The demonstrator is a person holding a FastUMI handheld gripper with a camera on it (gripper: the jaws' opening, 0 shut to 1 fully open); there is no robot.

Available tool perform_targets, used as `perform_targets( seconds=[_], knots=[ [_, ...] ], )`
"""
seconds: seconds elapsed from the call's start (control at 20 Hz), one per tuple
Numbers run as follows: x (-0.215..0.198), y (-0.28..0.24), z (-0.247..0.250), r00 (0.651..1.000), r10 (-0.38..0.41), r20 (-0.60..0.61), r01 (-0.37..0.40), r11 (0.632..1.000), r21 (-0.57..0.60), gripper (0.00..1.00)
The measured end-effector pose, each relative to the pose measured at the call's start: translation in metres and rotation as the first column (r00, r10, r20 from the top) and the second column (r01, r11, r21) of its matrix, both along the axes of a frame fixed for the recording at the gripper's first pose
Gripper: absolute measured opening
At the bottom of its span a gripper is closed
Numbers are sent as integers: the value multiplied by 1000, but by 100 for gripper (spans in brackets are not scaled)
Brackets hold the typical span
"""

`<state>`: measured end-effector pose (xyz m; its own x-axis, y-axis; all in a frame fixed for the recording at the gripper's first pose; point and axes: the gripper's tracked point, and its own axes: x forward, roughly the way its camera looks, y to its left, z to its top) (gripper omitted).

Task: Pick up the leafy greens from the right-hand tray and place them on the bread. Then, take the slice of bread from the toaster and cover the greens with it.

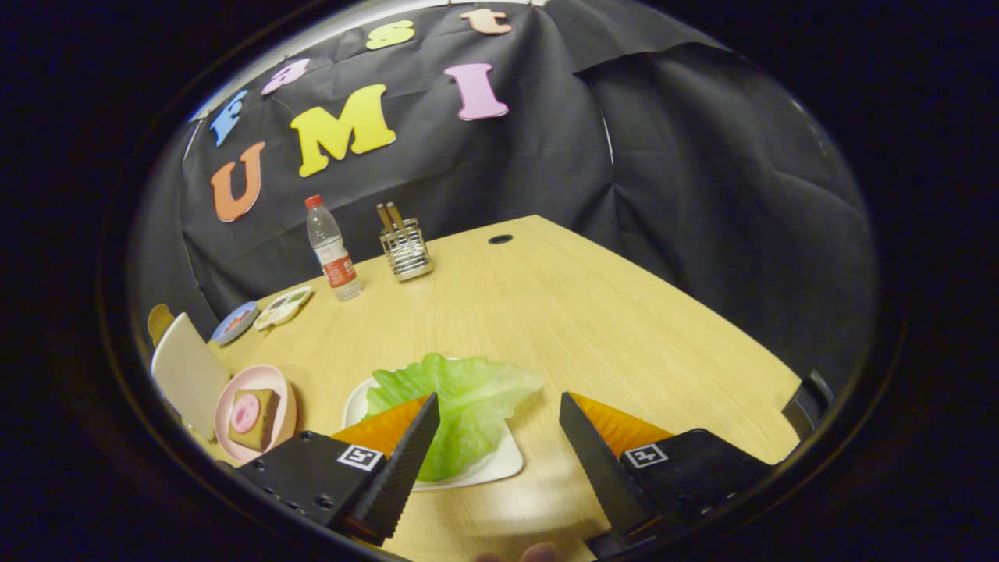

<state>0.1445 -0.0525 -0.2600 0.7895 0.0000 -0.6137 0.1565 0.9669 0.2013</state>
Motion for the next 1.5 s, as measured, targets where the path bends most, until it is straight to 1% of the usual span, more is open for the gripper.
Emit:
perform_targets(
  seconds=[0.15,0.25,0.35,0.6,0.75,0.8,0.85,0.95,1.0,1.15,1.3,1.5],
  knots=[
    [8,-1,-5,1000,-16,-12,16,999,37,96],
    [13,1,-9,1000,-18,-21,19,996,92,96],
    [18,-2,-17,998,-49,-48,55,990,131,75],
    [24,2,-16,997,-55,-57,66,974,218,36],
    [21,1,-11,998,-55,-41,62,978,198,36],
    [21,-3,-12,997,-69,-43,76,979,191,22],
    [24,-5,-14,997,-67,-38,73,980,187,7],
    [22,-5,-11,997,-70,-16,72,979,192,7],
    [24,-7,-6,998,-67,-6,67,980,188,0],
    [22,-5,2,999,-41,19,37,988,150,0],
    [22,3,26,996,-15,85,4,992,127,0],
    [15,26,62,988,10,152,-35,986,161,0]
  ],
)
